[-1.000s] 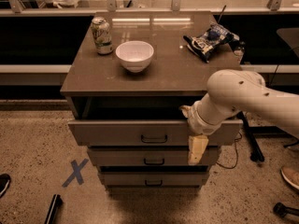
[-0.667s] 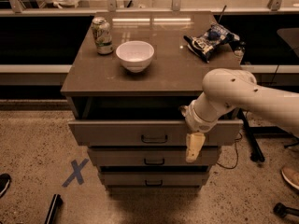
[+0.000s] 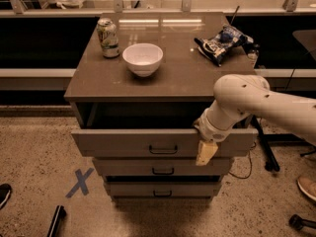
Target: Open top drawer
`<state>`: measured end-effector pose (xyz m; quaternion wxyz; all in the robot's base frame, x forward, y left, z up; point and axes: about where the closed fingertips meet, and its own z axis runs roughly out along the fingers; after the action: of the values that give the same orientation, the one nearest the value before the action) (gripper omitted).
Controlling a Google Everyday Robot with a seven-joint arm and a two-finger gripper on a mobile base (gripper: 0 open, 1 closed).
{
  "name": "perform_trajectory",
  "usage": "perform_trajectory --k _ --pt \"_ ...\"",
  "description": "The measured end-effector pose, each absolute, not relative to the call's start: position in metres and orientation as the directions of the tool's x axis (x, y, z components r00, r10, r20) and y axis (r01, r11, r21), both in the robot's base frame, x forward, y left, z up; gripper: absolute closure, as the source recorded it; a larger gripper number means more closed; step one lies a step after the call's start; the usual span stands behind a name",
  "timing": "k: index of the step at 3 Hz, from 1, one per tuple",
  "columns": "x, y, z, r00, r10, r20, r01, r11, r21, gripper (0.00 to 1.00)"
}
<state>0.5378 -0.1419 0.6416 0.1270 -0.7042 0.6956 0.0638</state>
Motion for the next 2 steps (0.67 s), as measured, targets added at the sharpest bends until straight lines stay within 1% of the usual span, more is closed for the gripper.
perform_trajectory --k 1,2 --pt "0.523 -0.152 0.657 0.024 -0.962 -0.27 -0.998 -0.01 -0.054 0.25" --pt "0.497 -0.161 0.682 0.04 -0.953 -0.302 -0.999 -0.039 -0.008 0.26"
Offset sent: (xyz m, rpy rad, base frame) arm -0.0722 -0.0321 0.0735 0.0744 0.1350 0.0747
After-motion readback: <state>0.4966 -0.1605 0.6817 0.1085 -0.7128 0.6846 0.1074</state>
